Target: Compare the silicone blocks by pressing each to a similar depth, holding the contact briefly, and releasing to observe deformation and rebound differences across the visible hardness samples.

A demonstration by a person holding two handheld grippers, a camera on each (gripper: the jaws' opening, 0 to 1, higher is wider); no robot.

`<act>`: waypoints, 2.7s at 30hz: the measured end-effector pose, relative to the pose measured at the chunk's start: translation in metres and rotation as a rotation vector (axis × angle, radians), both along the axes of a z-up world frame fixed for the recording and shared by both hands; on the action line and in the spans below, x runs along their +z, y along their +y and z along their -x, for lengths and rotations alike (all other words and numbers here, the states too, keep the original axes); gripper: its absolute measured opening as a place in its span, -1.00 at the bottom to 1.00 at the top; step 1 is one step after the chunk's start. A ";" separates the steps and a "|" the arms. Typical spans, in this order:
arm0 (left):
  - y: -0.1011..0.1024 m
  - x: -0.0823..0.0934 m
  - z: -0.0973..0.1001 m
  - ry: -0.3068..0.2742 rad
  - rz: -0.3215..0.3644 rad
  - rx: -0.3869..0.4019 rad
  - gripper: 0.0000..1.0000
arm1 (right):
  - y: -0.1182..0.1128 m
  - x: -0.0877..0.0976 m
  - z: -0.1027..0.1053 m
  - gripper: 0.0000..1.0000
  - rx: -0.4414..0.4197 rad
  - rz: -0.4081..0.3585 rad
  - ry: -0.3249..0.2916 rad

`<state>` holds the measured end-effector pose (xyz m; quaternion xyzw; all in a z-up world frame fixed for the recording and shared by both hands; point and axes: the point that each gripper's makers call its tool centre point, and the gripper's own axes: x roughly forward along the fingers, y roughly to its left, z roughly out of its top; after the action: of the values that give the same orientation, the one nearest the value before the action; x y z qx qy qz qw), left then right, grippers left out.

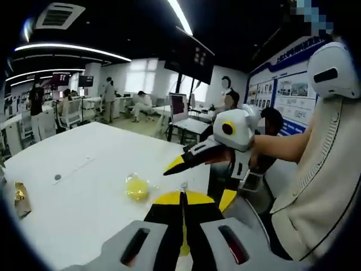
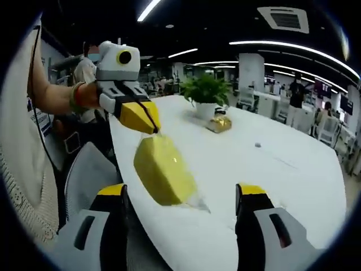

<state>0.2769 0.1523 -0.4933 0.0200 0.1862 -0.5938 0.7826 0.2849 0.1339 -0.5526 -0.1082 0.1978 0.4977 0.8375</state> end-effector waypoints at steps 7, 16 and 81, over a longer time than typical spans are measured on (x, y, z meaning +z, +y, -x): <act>-0.007 0.001 0.017 -0.015 -0.037 -0.076 -1.00 | 0.029 -0.014 0.014 0.31 0.154 0.060 0.035; -0.009 0.003 0.022 -0.055 -0.072 -0.121 -1.00 | 0.042 -0.023 0.021 0.00 0.241 0.106 0.037; 0.009 0.000 -0.006 0.125 0.037 0.106 -1.00 | 0.044 -0.010 -0.020 -0.63 0.114 0.204 -0.327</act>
<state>0.2825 0.1613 -0.4935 -0.0414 0.2242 -0.5547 0.8002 0.3047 0.1776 -0.5625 -0.2831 0.1022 0.4976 0.8135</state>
